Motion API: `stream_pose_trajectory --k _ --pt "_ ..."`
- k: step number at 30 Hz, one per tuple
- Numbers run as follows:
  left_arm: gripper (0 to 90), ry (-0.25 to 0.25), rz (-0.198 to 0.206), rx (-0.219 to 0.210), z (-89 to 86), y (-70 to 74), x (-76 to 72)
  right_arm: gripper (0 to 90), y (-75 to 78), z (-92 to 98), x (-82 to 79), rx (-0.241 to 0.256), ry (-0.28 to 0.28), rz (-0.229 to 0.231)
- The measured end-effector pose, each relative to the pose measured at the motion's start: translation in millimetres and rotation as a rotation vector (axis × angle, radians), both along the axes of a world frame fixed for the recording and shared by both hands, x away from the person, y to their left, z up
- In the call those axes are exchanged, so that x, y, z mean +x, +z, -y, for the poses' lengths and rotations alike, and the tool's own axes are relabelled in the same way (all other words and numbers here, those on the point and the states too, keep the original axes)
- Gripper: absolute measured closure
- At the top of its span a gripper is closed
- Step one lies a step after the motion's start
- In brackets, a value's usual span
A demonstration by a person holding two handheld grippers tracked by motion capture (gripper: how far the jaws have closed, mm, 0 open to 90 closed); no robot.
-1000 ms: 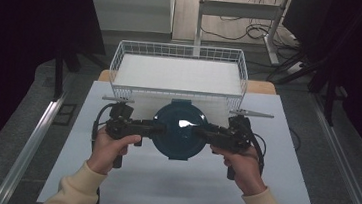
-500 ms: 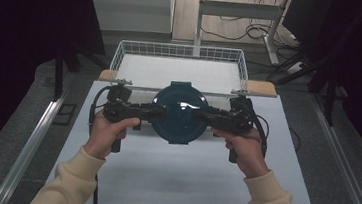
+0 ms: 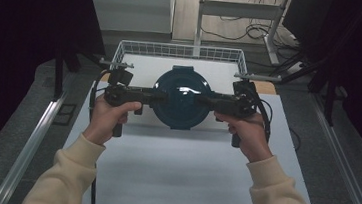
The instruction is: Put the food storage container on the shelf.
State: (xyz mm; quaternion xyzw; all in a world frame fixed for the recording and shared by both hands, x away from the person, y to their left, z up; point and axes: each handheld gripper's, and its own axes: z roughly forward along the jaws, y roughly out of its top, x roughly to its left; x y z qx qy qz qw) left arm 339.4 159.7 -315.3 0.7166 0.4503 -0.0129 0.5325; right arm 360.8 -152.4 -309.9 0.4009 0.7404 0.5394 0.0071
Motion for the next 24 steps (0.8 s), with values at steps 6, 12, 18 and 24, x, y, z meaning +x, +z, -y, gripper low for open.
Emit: stream_pose_trajectory --k 6,12,18,24 --pt "39.5 0.002 0.007 0.005 -0.7 12.7 14.3 36.9 12.0 -0.8 14.3 0.000 0.002 0.010" --pt "39.5 -0.002 0.014 0.018 -2.9 23.2 25.9 36.9 21.7 -2.5 27.6 0.000 0.009 0.017" --pt "39.5 -0.001 0.020 0.017 -5.2 31.3 35.2 36.9 29.8 -4.7 36.8 0.001 0.012 0.023" --pt "39.5 0.000 0.008 0.008 -6.6 36.0 52.2 36.9 36.8 -6.5 50.8 -0.005 0.009 0.016"
